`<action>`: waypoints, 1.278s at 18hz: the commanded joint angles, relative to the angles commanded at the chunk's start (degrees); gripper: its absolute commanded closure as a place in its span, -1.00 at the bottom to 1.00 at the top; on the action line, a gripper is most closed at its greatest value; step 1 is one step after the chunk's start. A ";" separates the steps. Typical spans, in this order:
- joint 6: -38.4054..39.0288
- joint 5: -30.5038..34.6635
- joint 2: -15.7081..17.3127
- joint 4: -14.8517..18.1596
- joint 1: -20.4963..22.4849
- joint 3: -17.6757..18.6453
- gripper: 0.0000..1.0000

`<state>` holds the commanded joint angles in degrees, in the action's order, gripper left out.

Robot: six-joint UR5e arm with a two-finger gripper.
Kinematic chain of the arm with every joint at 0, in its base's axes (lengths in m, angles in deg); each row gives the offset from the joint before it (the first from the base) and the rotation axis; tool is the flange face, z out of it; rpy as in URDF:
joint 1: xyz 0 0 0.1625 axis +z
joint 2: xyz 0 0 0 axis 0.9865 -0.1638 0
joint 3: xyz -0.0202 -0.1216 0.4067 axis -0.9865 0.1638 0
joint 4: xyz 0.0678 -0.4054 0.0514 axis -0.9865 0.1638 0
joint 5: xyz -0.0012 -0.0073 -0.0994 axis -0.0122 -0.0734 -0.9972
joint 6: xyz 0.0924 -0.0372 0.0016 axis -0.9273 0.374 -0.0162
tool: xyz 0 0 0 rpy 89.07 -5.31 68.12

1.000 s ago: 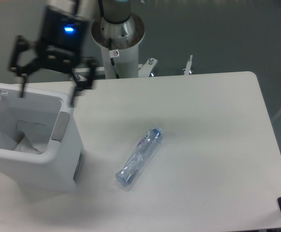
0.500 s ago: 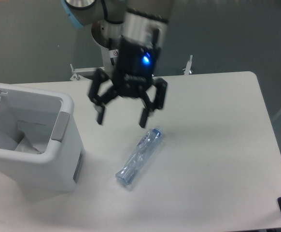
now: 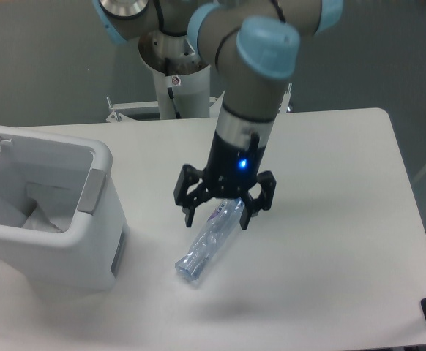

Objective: Place the trash in the trash can
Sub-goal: 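Move the open gripper over the clear plastic bottle and lower, then close the gripper around the bottle's middle and lift it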

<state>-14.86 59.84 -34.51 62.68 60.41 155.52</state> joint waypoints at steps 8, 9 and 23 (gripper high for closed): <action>-5.27 10.71 -7.65 0.00 -5.70 -1.05 -1.00; -5.63 12.39 -8.70 -0.09 -6.67 -1.14 -1.00; -7.74 18.38 -14.77 0.26 -11.42 -2.20 -1.00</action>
<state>-22.61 78.22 -49.28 62.95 48.98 153.32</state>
